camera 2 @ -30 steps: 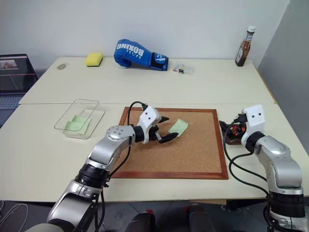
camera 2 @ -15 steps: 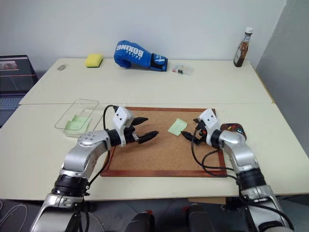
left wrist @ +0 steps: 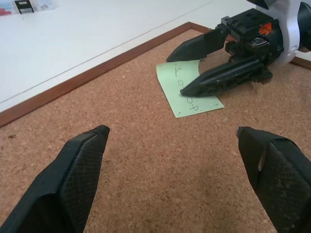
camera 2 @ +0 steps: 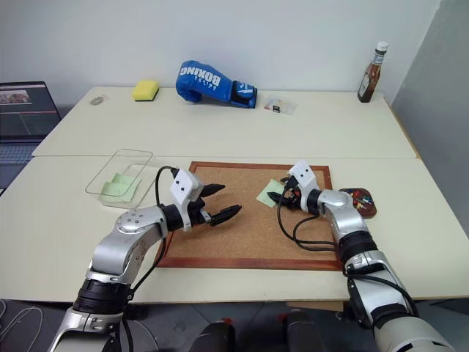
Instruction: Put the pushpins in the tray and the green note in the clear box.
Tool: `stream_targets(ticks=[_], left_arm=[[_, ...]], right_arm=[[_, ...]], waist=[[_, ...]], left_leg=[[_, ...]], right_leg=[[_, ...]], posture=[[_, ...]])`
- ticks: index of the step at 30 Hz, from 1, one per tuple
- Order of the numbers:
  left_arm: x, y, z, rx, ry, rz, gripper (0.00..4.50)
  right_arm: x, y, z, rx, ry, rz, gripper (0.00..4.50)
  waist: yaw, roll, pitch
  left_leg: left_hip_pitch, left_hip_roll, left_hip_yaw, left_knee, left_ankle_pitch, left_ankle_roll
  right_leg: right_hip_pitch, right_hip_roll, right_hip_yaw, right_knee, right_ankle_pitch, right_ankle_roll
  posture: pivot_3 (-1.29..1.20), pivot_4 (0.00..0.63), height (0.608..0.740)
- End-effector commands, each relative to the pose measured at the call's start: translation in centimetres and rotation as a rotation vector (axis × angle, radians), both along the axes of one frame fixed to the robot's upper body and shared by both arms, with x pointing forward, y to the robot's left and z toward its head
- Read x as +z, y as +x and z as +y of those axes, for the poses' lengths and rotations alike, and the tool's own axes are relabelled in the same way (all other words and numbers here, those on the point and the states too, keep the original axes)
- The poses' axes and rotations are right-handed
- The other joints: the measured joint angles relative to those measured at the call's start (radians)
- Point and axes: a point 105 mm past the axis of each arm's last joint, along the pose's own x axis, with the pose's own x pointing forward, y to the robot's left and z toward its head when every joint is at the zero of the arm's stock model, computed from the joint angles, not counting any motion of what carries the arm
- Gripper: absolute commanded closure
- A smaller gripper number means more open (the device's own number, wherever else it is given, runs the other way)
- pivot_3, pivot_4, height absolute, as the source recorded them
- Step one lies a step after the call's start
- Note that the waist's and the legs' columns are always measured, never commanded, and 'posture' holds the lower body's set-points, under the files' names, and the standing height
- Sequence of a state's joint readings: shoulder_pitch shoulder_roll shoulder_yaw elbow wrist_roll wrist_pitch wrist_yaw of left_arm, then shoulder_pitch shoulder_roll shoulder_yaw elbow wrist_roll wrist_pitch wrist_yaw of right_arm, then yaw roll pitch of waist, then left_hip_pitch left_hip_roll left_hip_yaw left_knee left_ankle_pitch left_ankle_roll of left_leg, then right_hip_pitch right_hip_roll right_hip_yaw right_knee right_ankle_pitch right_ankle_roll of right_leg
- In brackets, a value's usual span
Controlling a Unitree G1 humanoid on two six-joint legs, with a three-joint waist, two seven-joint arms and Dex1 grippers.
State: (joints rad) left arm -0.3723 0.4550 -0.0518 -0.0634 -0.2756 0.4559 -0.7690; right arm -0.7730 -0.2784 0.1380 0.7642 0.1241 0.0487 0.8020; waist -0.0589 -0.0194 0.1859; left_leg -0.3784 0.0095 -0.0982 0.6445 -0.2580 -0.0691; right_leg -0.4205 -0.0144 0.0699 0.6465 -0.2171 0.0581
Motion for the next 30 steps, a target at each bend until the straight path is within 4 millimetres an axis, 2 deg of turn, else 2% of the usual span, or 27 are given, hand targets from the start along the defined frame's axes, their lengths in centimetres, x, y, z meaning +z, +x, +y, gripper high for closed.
stream_targets(ticks=[1, 6, 8, 9, 13, 16, 21, 23, 30], left_arm=[[1.4, 0.0, -0.5, -0.010, -0.014, -0.051, 0.00], [1.4, 0.1, -0.6, -0.011, -0.014, -0.057, 0.00], [1.4, 0.2, -0.6, -0.010, -0.014, -0.058, 0.00], [1.5, 0.2, -0.6, -0.010, -0.014, -0.059, 0.00], [1.6, 0.3, -0.6, -0.007, -0.029, -0.058, 0.00], [1.7, 0.4, -0.6, -0.008, -0.048, -0.046, 0.00], [1.9, 0.2, 0.4, -0.014, -0.120, 0.014, 0.00], [3.0, 0.5, 0.3, -0.035, -0.241, 0.077, 0.00], [3.7, 0.8, -0.1, -0.109, -0.338, 0.173, 0.00]], right_arm=[[0.9, 0.1, 0.3, 0.024, 0.010, -0.032, 2.14], [1.5, 0.1, 0.3, 0.022, 0.033, -0.046, 3.25], [1.7, 0.1, 0.1, 0.022, 0.037, -0.050, 3.50], [1.8, 0.0, 0.1, 0.021, 0.044, -0.053, 3.80], [2.6, -0.3, 0.0, 0.024, 0.082, -0.057, 4.47], [3.4, -0.6, -0.2, 0.028, 0.103, -0.050, 4.47], [6.9, -2.4, 0.3, 0.098, 0.182, -0.053, 4.47], [8.0, -3.6, 0.8, 0.141, 0.170, -0.069, 4.47], [9.1, -6.1, 2.0, 0.212, 0.151, -0.072, 4.47]], waist=[[-0.001, 0.000, 0.000], [0.000, 0.000, 0.000], [0.000, 0.000, 0.000], [0.000, 0.000, 0.000], [0.000, 0.000, 0.000], [0.000, 0.000, 0.000], [0.001, 0.000, 0.000], [0.001, 0.000, 0.000], [0.001, 0.000, 0.000]], left_leg=[[0.000, 0.000, 0.000, 0.000, 0.000, 0.000], [0.000, 0.000, 0.000, 0.000, 0.000, 0.000], [0.000, 0.000, 0.000, 0.000, 0.000, 0.000], [0.000, 0.000, 0.000, 0.000, 0.000, 0.000], [0.000, 0.000, 0.000, 0.000, 0.000, 0.000], [0.000, 0.000, 0.000, 0.000, 0.000, 0.000], [-0.001, 0.000, 0.000, 0.000, 0.000, 0.000], [-0.001, 0.000, -0.001, 0.000, 0.000, 0.000], [-0.001, 0.000, -0.002, 0.000, 0.000, 0.000]], right_leg=[[0.000, 0.000, 0.000, 0.000, 0.000, 0.000], [0.000, 0.000, 0.000, 0.000, 0.000, 0.000], [0.000, 0.000, 0.000, 0.000, 0.000, 0.000], [0.000, 0.000, 0.000, 0.000, 0.000, 0.000], [0.000, 0.000, 0.000, 0.000, 0.000, 0.000], [0.000, 0.000, 0.000, 0.000, 0.000, 0.000], [0.000, 0.000, 0.000, 0.000, 0.000, 0.000], [0.000, 0.000, 0.000, 0.000, 0.000, 0.000], [0.000, 0.000, -0.001, 0.000, 0.000, 0.000]], posture=[[0.00, 0.150, 0.740], [0.00, 0.150, 0.740], [0.00, 0.150, 0.740], [0.00, 0.150, 0.740], [0.00, 0.150, 0.740], [0.00, 0.150, 0.740], [0.00, 0.150, 0.740], [0.00, 0.150, 0.740], [0.00, 0.150, 0.740]])
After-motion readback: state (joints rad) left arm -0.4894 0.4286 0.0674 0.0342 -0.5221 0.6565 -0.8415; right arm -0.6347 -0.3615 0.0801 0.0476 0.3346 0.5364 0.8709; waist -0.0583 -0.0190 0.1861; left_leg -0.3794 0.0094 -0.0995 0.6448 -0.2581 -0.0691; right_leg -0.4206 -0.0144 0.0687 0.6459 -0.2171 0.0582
